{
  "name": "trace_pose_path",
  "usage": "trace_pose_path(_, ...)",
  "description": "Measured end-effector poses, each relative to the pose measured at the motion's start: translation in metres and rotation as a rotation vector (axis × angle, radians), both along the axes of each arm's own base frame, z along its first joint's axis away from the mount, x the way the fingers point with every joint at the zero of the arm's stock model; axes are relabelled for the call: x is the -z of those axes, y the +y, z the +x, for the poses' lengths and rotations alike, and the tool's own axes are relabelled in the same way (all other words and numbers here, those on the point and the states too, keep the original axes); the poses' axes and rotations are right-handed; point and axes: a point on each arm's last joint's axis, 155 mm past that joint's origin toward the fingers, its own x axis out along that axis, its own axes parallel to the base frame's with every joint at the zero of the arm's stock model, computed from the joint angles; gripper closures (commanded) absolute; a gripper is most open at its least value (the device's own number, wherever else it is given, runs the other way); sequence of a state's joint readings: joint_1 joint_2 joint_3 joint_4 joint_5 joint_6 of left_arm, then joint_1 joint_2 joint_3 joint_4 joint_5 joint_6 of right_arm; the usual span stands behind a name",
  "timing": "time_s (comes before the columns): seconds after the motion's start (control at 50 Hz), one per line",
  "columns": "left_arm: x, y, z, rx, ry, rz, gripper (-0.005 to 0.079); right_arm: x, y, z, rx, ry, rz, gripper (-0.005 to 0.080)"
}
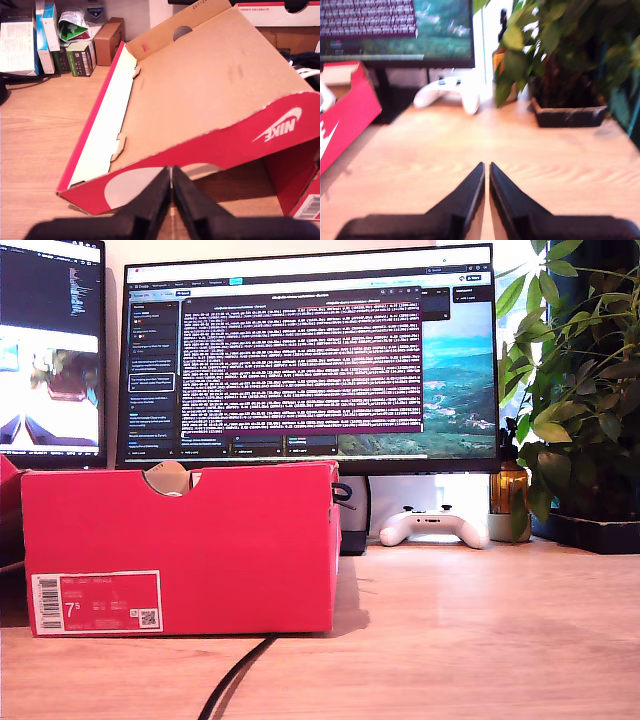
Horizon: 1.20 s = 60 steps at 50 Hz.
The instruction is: Pack the blue shoes by picking the first shoe and placing it inside the red shoebox, left side, then picking and rotating the second shoe and placing it in the shoebox
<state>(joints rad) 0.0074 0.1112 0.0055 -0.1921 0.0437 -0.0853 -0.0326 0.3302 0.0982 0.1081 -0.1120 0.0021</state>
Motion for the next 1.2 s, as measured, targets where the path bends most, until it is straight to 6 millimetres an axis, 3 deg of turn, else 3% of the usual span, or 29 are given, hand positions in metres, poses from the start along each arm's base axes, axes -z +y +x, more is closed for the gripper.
trace_pose_path(0.34,0.000,0.000,0.000,0.000,0.000,0.000,0.0764,0.000,-0.002,-0.013,0.003,-0.059,-0.001,0.0757)
trace_pose_path(0.68,0.000,0.000,0.000,0.000,0.000,0.000,0.0764,0.030,0.000,-0.024,0.001,0.032,0.014,0.0757)
trace_pose_path(1.2,0.000,0.000,0.000,0.000,-0.001,0.000,0.0764,0.028,0.000,-0.023,0.010,0.028,0.079,0.0757)
